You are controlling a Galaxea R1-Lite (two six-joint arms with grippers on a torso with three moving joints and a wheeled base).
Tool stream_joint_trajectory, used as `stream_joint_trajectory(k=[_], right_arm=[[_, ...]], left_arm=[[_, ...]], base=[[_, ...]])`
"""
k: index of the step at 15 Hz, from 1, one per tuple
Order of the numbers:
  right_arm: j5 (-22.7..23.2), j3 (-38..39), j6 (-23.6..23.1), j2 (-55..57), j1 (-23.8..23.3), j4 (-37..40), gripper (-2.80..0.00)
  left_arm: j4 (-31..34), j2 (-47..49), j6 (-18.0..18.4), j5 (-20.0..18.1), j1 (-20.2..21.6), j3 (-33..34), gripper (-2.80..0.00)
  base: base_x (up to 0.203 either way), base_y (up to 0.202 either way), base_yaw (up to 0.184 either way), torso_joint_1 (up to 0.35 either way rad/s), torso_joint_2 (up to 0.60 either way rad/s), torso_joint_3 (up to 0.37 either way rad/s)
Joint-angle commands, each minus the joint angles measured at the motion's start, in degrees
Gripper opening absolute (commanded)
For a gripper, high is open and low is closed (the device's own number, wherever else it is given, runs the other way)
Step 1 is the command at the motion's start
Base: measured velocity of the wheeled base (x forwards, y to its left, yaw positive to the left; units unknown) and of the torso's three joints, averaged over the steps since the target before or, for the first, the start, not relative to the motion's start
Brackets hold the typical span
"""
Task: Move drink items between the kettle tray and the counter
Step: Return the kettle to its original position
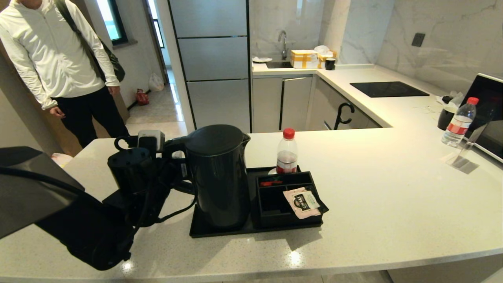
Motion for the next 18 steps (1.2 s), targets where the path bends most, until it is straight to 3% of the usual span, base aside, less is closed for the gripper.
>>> stream_joint_trajectory(k=[1,18], right_arm=[[0.0,1.8,0.0,0.1,0.0,-0.1,-2.80],[0.0,1.8,0.0,0.1,0.0,-0.1,-2.80]], left_arm=[[-0.2,0.7,0.2,0.1,-0.1,0.2,-2.80],[-0.5,1.3,2.8,1.0,-1.0,-2.2,-2.80]], base=[[0.000,0.000,0.000,0.000,0.00,0.000],[0.000,0.000,0.000,0.000,0.00,0.000]])
